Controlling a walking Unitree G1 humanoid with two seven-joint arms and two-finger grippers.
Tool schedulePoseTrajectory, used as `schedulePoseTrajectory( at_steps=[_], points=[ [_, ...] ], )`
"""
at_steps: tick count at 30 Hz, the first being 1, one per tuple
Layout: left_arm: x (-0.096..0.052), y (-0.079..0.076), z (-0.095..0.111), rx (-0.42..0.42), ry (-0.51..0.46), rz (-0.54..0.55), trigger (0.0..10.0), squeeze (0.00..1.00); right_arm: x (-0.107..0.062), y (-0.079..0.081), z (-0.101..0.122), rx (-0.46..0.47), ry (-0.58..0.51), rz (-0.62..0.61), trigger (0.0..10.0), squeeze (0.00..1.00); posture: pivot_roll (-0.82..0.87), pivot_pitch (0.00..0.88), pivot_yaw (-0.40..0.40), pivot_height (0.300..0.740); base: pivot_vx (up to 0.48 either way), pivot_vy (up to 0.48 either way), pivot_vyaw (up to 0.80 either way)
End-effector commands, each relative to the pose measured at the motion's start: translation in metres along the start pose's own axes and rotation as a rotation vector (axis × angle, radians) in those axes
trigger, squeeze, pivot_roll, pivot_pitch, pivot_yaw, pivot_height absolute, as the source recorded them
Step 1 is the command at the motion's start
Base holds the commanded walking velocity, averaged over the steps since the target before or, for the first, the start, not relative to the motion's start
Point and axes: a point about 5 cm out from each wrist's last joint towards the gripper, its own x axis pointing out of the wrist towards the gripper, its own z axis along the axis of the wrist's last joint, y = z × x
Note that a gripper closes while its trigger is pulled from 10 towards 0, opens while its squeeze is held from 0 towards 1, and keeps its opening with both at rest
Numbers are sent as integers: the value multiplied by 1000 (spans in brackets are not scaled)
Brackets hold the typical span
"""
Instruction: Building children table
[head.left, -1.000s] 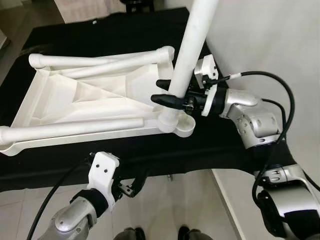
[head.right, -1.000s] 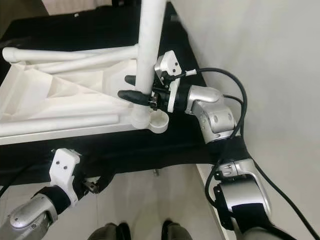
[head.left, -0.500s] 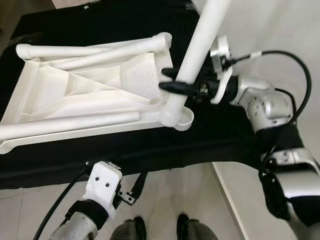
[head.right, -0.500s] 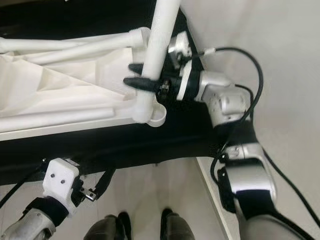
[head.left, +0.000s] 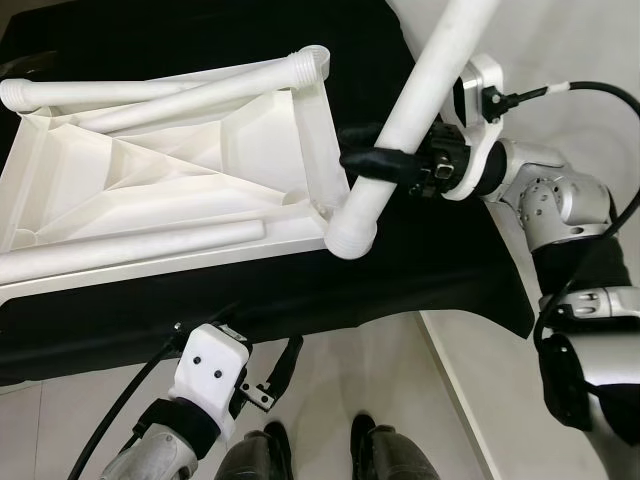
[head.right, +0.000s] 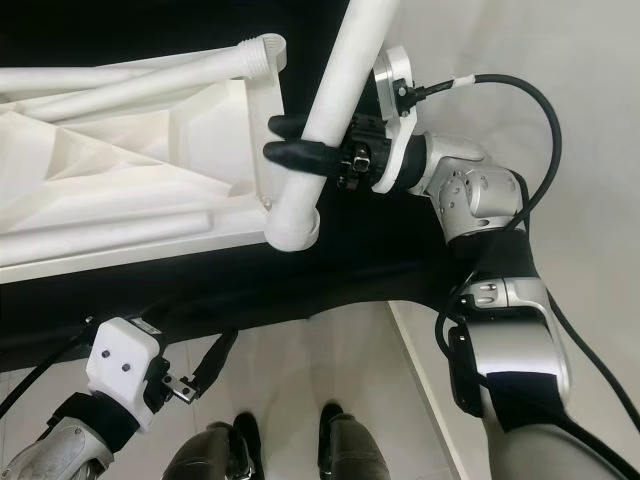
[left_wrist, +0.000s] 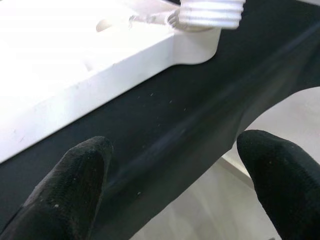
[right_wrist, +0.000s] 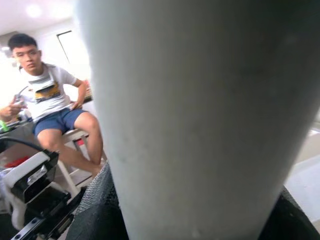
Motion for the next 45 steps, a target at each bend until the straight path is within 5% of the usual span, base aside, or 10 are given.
schedulePoseTrajectory(
  at_steps=[1,13,26,36,45],
  points=[
    [-3,-3,-5,-6,16,-6,10000,0,2,0,-12,13,60,-9,10000,0,-60,384,30,740,0,0,0],
    [0,-4,-8,-7,7,-12,10000,0,12,-15,-17,-37,247,-176,10000,0,-69,358,25,740,0,0,0],
    [3,-3,-8,-5,-3,-7,10000,0,23,-12,-26,-171,444,-170,10000,0,-73,369,12,740,0,0,0],
    [3,-3,-8,-2,-6,0,10000,0,27,1,-27,-245,395,-100,10000,0,-74,373,10,740,0,0,0],
    [4,-2,-8,-4,-4,-5,10000,0,23,2,-41,-155,428,-132,10000,0,-76,378,14,740,0,0,0]
  ],
)
